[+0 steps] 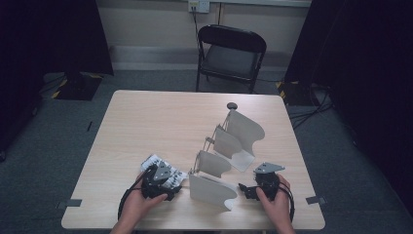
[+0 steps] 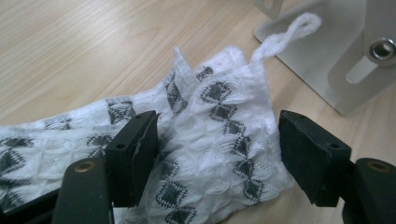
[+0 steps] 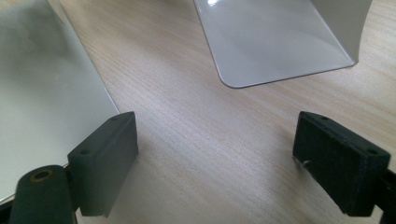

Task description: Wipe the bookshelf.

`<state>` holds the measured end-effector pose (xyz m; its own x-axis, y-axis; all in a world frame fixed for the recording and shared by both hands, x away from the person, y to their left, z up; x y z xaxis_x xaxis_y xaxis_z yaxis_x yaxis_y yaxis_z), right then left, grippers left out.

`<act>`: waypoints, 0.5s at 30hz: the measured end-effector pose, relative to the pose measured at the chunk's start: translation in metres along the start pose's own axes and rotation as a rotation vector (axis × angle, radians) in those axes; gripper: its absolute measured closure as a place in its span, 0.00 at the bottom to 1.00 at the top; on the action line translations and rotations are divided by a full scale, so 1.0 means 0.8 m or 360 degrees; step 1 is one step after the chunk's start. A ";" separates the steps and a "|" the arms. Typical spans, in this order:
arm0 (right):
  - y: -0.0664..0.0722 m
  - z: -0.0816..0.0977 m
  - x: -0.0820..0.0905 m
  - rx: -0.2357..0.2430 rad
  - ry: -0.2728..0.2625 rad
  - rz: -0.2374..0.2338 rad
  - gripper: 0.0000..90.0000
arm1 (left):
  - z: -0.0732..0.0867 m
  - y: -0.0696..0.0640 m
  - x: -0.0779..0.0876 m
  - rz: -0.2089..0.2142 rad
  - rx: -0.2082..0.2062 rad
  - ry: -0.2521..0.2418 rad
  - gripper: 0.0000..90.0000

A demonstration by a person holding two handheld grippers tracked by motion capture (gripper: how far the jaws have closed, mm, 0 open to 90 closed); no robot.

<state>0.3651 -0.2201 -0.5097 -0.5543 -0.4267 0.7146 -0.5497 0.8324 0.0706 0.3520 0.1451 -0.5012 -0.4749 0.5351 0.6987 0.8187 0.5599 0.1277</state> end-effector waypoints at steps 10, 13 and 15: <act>0.001 0.006 0.000 -0.0024 -0.0073 0.0006 0.14 | 0.012 -0.002 0.021 -0.0018 0.0040 0.0015 0.28; 0.002 0.006 0.000 -0.0026 -0.0073 0.0009 0.14 | 0.018 -0.003 0.028 -0.0024 0.0056 0.0023 0.28; 0.002 0.006 0.000 -0.0026 -0.0074 0.0009 0.14 | 0.024 -0.005 0.035 -0.0025 0.0072 0.0014 0.27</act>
Point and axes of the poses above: each handheld gripper's, and its own axes: x roughly backward along the jaws, z roughly out of its underside, y roughly to its left, the point moved 2 cm from there along -x, roughly forward along the jaws, and after that the axes turned 6 degrees about -x, right-handed, at the moved point
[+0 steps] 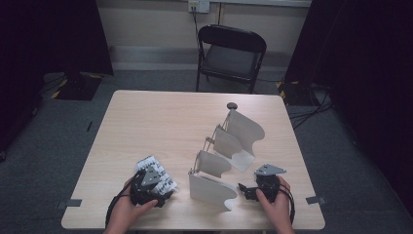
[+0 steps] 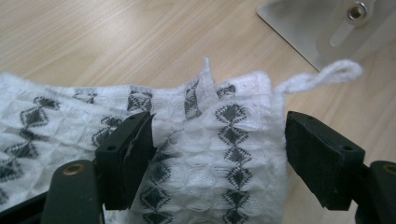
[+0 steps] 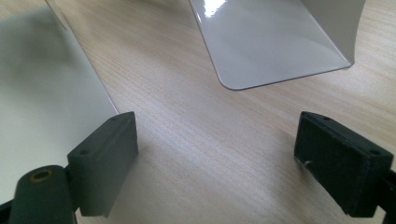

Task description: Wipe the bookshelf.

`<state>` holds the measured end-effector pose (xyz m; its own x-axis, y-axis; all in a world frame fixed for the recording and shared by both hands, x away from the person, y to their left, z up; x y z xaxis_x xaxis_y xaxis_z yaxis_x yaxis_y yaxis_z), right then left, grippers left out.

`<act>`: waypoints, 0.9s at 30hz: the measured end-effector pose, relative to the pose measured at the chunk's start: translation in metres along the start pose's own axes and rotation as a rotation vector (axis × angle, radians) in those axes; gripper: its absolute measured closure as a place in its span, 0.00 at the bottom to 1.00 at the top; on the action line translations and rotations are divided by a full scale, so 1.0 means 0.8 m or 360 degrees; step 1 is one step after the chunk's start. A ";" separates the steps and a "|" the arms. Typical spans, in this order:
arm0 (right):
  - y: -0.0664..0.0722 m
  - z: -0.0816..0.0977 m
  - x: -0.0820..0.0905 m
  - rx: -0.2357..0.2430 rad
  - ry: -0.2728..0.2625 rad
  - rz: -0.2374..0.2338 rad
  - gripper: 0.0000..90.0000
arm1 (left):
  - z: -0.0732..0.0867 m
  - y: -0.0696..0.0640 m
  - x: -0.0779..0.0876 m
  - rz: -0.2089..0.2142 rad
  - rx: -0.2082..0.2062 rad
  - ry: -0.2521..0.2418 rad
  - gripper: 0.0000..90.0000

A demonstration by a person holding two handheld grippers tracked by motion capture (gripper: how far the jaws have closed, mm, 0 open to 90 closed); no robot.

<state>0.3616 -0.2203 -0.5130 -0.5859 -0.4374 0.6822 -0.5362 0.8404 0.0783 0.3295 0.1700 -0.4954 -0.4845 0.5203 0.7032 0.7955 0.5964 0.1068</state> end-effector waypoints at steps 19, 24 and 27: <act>0.000 0.000 0.000 -0.0003 0.0001 0.0003 0.14 | 0.006 0.009 -0.010 -0.0026 -0.0018 0.0025 0.26; 0.001 0.000 0.000 -0.0004 0.0001 0.0005 0.14 | -0.011 0.011 -0.031 -0.0010 -0.0057 0.0004 0.24; 0.001 0.000 0.000 -0.0003 0.0000 0.0005 0.14 | -0.023 0.010 -0.044 0.0008 -0.0093 -0.0004 0.23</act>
Point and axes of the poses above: each handheld gripper's, and its own axes: x roughly backward along the jaws, z roughly out of its underside, y roughly to its left, the point moved 2 cm from there along -x, roughly forward along the jaws, and after that the axes turned 6 degrees about -x, right-handed, at the moved point
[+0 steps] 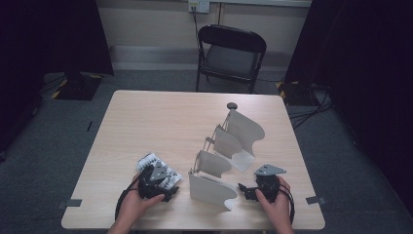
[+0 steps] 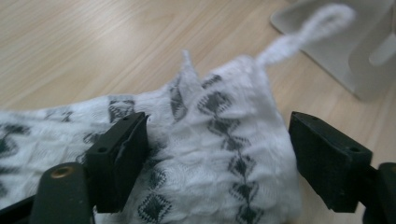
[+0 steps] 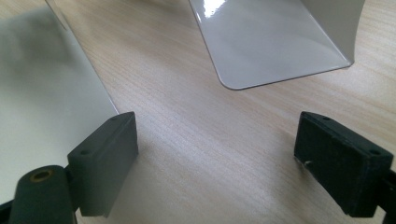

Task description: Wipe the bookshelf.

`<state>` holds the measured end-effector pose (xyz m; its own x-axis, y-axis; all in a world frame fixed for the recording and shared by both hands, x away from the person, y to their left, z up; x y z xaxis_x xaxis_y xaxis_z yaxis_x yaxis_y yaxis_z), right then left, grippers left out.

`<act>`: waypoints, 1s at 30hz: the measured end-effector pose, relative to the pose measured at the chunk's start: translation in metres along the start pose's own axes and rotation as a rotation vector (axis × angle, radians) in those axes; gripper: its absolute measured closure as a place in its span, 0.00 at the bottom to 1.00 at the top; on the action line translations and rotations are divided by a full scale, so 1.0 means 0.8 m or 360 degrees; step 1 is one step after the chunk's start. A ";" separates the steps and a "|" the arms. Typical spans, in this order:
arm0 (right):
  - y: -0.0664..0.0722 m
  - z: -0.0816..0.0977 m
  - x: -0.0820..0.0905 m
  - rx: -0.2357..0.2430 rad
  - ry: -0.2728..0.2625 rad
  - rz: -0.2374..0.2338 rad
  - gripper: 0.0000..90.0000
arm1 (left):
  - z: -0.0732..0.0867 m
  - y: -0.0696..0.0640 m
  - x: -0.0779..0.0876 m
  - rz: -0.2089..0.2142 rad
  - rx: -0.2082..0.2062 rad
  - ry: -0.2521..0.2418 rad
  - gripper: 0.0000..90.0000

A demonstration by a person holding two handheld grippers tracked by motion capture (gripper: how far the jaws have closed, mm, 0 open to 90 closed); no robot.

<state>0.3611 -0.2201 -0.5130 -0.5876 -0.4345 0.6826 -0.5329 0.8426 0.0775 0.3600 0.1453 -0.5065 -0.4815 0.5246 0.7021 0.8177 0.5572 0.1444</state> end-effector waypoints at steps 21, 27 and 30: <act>0.001 0.000 0.000 -0.0005 -0.0002 0.0007 0.14 | 0.000 -0.014 0.025 0.0013 0.0052 0.0011 0.32; 0.001 0.000 0.000 -0.0009 -0.0001 0.0011 0.14 | -0.012 -0.014 0.011 0.0004 0.0051 -0.0005 0.33; 0.001 0.000 0.000 -0.0009 -0.0002 0.0012 0.14 | -0.022 -0.017 0.011 0.0016 0.0006 0.0003 0.34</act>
Point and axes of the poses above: each handheld gripper's, and its own axes: x roughly backward along the jaws, z roughly out of its underside, y roughly to its left, the point moved 2 cm from there along -x, roughly forward along the jaws, and after that the axes turned 6 degrees about -x, right-handed, at the moved point
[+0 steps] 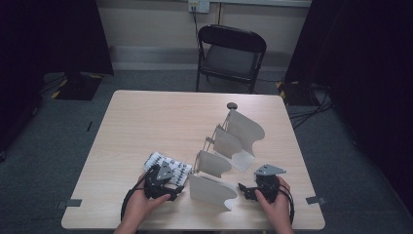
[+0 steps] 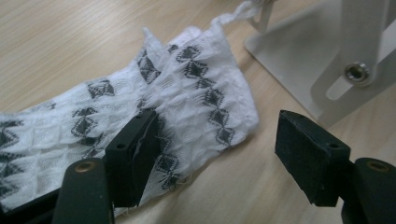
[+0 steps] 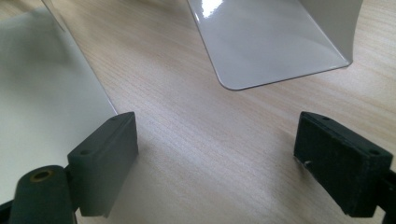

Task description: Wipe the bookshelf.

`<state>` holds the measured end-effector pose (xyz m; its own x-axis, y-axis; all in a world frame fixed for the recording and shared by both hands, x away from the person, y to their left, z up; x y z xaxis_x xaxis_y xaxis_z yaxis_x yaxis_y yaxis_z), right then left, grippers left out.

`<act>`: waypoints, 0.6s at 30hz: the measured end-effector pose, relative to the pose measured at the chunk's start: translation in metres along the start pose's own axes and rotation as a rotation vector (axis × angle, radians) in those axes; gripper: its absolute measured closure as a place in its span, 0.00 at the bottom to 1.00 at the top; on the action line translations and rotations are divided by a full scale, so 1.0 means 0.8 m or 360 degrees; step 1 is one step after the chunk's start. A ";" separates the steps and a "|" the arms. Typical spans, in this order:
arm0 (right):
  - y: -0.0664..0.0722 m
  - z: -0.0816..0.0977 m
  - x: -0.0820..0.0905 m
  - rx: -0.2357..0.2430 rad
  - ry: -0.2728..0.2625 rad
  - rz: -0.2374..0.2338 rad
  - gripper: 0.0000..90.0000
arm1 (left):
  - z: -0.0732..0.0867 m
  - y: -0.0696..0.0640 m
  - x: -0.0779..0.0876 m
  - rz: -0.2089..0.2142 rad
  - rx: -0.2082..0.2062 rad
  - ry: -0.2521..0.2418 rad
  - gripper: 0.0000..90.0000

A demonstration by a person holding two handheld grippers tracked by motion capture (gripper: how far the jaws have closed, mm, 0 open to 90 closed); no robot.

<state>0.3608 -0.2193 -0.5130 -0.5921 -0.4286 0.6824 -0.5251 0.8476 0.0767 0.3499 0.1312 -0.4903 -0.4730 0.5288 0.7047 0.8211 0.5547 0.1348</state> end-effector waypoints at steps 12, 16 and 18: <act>0.000 0.000 0.000 -0.0001 0.0000 0.0000 0.14 | 0.000 0.057 0.015 -0.0157 0.0056 0.0008 0.36; 0.000 0.000 0.000 0.0000 0.0000 0.0000 0.14 | 0.008 0.060 0.004 -0.0120 0.0103 0.0026 0.35; 0.000 0.000 0.000 -0.0001 0.0000 0.0000 0.14 | 0.016 0.052 0.003 -0.0081 0.0118 0.0036 0.35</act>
<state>0.3608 -0.2193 -0.5130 -0.5922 -0.4284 0.6824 -0.5246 0.8479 0.0770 0.3787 0.1634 -0.4922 -0.5056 0.4843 0.7140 0.7696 0.6272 0.1195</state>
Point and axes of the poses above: each handheld gripper's, and its own axes: x roughly backward along the jaws, z roughly out of its underside, y roughly to its left, the point moved 2 cm from there along -x, roughly forward along the jaws, and after that the axes turned 6 degrees about -x, right-handed, at the moved point
